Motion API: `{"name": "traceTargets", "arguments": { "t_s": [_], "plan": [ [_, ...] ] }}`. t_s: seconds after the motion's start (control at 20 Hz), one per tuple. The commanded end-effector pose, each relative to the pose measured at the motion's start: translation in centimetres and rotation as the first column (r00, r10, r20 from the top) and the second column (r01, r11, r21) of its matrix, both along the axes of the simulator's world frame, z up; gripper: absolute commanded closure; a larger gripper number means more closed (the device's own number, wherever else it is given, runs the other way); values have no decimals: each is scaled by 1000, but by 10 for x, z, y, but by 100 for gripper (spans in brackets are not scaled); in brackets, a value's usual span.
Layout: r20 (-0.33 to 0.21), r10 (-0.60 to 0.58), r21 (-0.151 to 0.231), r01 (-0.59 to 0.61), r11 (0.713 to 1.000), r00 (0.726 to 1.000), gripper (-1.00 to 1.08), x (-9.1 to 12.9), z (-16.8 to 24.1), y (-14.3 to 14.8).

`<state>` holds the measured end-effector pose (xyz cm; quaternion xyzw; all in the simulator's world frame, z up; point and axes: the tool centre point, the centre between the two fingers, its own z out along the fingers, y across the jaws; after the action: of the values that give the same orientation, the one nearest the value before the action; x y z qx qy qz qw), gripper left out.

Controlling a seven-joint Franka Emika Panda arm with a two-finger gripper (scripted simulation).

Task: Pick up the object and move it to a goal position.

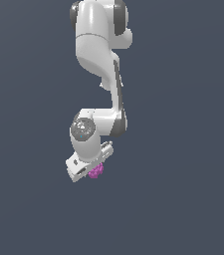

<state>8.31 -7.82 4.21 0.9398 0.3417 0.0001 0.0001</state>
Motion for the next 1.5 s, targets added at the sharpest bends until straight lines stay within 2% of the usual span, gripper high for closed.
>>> {"name": "traceTargets", "arguments": {
  "t_s": [0.0,0.35,0.65,1.45],
  "plan": [
    [0,0,0,0,1000,1000,108,0,1,0],
    [0,0,0,0,1000,1000,108,-7,15,9],
    [0,0,-1,0,1000,1000,108,-21,42,26],
    [0,1,-4,-1,1000,1000,108,-85,175,111]
  ]
}}
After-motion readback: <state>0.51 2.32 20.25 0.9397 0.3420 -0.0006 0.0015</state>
